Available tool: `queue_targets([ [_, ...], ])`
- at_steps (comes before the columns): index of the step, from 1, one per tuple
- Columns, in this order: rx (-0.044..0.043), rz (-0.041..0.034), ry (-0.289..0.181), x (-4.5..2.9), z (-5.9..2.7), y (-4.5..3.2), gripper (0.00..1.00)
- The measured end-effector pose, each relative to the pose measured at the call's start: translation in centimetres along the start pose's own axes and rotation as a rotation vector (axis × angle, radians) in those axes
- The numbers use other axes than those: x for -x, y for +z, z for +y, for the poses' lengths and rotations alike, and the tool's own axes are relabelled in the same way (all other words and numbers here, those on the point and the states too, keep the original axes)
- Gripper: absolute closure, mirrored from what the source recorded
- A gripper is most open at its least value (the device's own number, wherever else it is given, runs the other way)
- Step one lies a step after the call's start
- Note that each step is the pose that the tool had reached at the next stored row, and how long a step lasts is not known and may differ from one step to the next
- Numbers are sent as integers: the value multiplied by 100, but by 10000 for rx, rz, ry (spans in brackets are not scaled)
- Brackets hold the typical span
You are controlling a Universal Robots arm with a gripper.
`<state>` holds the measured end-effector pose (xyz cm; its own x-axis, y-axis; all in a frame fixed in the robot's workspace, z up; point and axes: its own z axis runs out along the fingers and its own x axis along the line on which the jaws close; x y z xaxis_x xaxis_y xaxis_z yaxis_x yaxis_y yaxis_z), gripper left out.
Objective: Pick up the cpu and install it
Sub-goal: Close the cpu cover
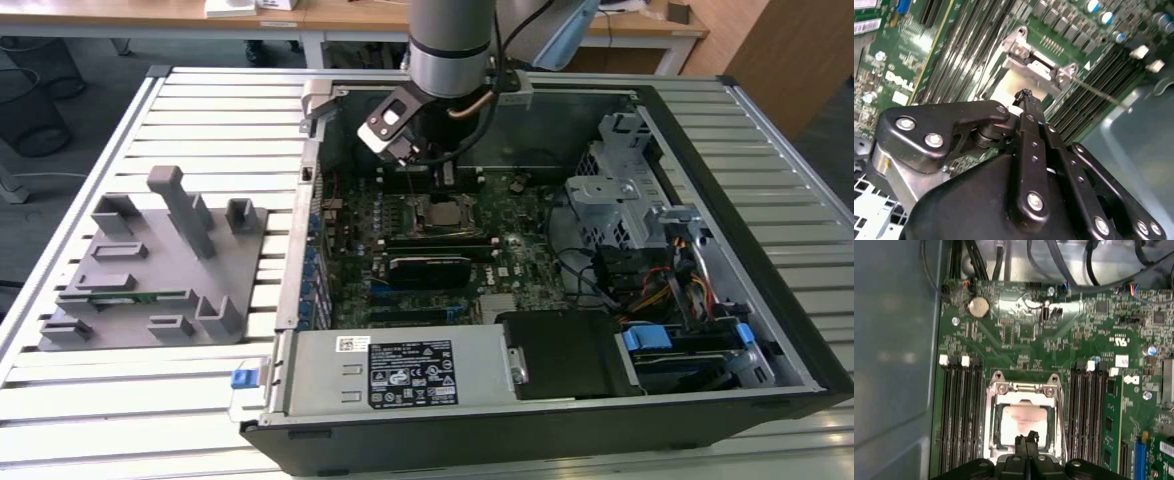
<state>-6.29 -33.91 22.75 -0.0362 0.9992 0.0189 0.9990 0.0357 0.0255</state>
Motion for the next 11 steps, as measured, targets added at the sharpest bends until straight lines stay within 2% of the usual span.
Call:
queue_targets([
  [4, -3, -2, 1, -2, -84, 46, 89],
  [11, -6, 0, -1, -2, -135, 171, 89],
])
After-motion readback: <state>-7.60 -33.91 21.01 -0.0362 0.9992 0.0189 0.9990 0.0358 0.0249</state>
